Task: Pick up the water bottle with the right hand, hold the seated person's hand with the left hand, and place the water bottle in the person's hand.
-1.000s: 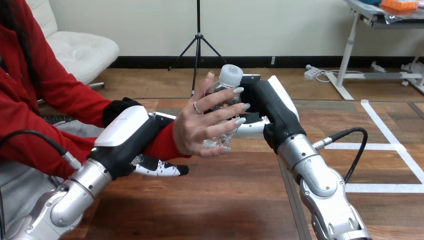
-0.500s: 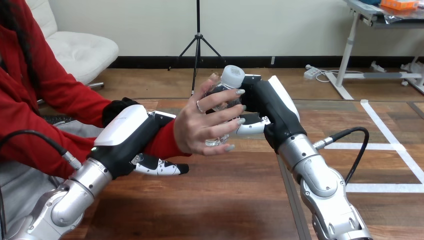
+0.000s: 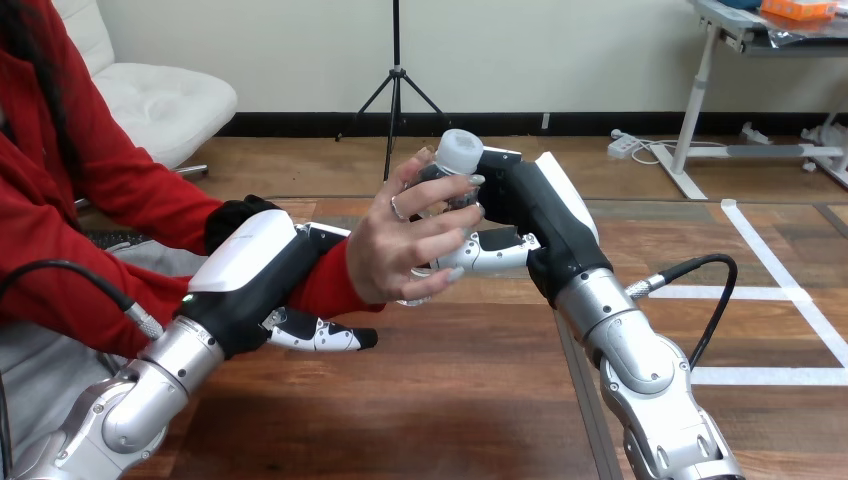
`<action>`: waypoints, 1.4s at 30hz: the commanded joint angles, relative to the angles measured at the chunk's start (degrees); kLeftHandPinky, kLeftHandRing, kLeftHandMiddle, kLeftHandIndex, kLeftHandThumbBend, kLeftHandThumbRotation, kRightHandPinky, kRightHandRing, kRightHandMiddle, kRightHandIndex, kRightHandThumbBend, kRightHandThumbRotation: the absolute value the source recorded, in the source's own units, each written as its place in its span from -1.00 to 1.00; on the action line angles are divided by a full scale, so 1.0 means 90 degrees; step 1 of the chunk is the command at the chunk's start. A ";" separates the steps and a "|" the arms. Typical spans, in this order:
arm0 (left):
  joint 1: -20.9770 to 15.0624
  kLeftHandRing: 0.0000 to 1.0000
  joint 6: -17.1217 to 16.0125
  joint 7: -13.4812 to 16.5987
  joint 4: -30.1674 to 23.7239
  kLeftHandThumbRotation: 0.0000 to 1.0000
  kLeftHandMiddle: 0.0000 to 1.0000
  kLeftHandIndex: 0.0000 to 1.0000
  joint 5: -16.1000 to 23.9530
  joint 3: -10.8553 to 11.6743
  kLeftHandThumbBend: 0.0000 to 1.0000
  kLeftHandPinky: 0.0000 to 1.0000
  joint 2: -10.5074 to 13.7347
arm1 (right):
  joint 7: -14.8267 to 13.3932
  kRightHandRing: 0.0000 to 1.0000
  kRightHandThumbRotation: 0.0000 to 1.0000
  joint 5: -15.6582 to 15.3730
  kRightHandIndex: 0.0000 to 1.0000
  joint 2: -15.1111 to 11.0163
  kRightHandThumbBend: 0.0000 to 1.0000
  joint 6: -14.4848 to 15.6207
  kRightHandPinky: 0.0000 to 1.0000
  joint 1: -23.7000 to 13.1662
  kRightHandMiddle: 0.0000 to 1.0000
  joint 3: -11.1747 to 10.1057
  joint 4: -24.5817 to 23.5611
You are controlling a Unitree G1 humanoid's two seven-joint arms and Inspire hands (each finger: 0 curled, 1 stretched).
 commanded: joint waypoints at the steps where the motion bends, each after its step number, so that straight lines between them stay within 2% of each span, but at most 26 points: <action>1: -0.0076 -0.19 -0.0171 -0.0095 -0.0308 -0.84 -0.05 -0.04 0.0027 -0.0246 0.42 -0.32 -0.0312 | 0.0030 0.33 -0.78 0.0038 0.26 0.0177 0.84 -0.0015 0.16 -0.0531 0.35 0.0122 -0.0422; 10: -0.0074 -0.19 -0.0185 -0.0097 -0.0292 -0.86 -0.05 -0.04 0.0022 -0.0229 0.43 -0.31 -0.0306 | -0.0007 0.41 -0.68 0.0000 0.30 0.0145 0.83 0.0005 0.27 -0.0517 0.40 0.0123 -0.0429; 21: -0.0058 -0.18 -0.0173 -0.0073 -0.0304 -0.89 -0.05 -0.04 0.0054 -0.0220 0.43 -0.31 -0.0296 | -0.0095 0.42 -0.58 -0.0063 0.32 0.0096 0.83 0.0010 0.30 -0.0472 0.41 0.0101 -0.0463; 26: -0.0053 -0.20 -0.0196 -0.0025 -0.0304 -0.91 -0.06 -0.04 0.0087 -0.0220 0.42 -0.32 -0.0292 | -0.0126 0.38 -0.52 -0.0054 0.32 0.0101 0.78 -0.0032 0.22 -0.0425 0.39 0.0051 -0.0485; 34: -0.0038 -0.25 -0.0223 0.0047 -0.0319 -0.98 -0.09 -0.07 0.0111 -0.0213 0.43 -0.37 -0.0301 | -0.0440 0.22 -0.35 -0.0144 0.29 0.0131 0.72 -0.0007 0.01 -0.0241 0.30 -0.0059 -0.0690; 42: -0.0041 -0.28 -0.0245 0.0074 -0.0284 -1.00 -0.12 -0.10 0.0097 -0.0224 0.41 -0.40 -0.0305 | -0.0722 0.17 -0.20 -0.0193 0.29 0.0084 0.61 0.0084 -0.04 -0.0017 0.26 -0.0167 -0.0953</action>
